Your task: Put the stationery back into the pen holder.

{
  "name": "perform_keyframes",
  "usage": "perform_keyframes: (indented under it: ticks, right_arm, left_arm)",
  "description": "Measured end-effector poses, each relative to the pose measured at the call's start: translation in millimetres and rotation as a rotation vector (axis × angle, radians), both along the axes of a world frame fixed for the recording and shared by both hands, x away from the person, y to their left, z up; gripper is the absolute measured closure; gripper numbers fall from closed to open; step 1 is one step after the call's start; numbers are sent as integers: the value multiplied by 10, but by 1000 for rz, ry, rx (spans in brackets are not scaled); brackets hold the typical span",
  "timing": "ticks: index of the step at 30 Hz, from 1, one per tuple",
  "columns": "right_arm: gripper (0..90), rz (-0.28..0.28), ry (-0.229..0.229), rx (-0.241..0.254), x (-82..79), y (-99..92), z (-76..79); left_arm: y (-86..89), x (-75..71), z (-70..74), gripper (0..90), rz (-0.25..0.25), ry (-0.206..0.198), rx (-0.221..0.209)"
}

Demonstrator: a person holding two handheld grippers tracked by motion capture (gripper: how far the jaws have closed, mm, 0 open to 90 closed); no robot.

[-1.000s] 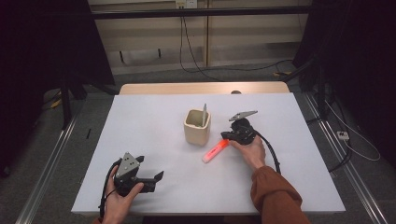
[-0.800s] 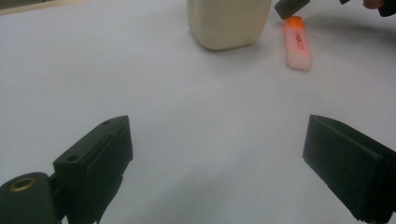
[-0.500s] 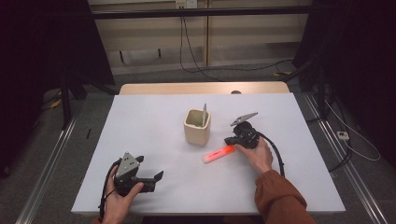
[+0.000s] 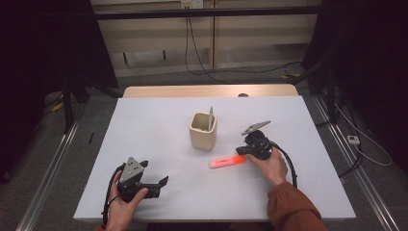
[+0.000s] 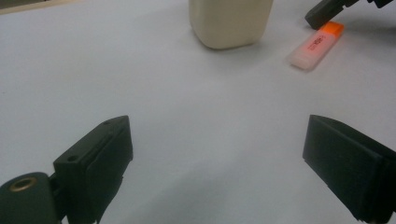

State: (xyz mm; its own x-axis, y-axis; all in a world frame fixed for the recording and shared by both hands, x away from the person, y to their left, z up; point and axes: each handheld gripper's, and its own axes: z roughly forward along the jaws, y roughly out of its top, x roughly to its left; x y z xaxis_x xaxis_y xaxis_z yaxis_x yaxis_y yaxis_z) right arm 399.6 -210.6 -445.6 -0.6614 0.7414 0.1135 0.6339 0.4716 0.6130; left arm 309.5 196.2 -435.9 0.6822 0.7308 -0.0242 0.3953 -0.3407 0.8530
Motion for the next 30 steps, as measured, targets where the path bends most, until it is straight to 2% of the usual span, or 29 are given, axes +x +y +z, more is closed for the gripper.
perform_keyframes:
  ticks: [8, 14, 16, 18, 21, 24, 26, 30]
  right_arm:
    - [900, 47, 26, -22, -115, -16, 31]
    - [900, 59, 34, 31, -201, -58, 16]
    - [900, 59, 28, 34, -221, -59, 31]
    - [900, 63, 14, 5, -230, -47, 42]
    - [895, 64, 3, 10, -222, -52, 44]
    - [802, 53, -23, 33, -217, -89, 90]
    - [776, 69, -38, 55, -218, -121, 133]
    - [645, 101, -49, 85, -229, -166, 206]
  left_arm:
    - [1, 3, -4, 84, 3, 0, 0]
    - [-8, 1, -1, 84, -2, -2, 5]
    - [-9, -2, 0, 85, -7, -3, 5]
    - [-7, -4, 1, 84, -5, -1, 8]
    - [-5, -1, 0, 84, -5, 0, 6]
    - [-3, 0, 0, 84, -5, 0, 6]
    - [-4, 2, 0, 84, -5, 1, 6]
    - [-4, 1, 1, 84, -6, 0, 7]
